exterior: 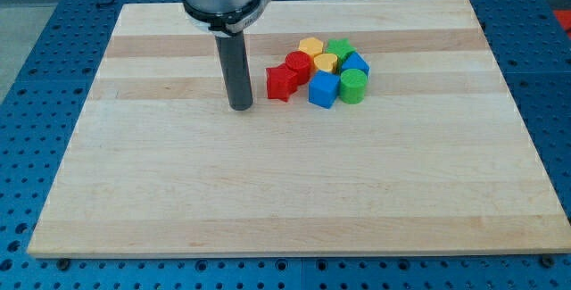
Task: Push a group of blocks to the right
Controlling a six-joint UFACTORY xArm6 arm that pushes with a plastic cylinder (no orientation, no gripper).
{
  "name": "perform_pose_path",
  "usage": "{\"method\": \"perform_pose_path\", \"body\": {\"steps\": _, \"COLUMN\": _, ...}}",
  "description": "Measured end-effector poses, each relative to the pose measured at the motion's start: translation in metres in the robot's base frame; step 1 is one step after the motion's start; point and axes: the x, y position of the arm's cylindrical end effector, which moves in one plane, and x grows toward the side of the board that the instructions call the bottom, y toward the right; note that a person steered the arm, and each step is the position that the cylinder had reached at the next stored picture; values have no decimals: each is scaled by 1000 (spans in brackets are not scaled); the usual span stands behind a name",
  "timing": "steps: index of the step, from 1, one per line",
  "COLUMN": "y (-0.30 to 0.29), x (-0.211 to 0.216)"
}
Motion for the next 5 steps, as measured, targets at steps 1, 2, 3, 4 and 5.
{"method": "perform_pose_path", "body": {"steps": 1, "y": 2, "x": -24}}
{"method": "perform_pose_path", "body": {"steps": 2, "y": 3, "x": -37}}
{"method": "perform_pose_path", "body": {"steps": 3, "y": 9, "x": -37}}
{"method": "perform_pose_path", "body": {"steps": 4, "y": 16, "x": -37}}
{"method": "perform_pose_path", "body": {"steps": 5, "y": 19, "x": -37}}
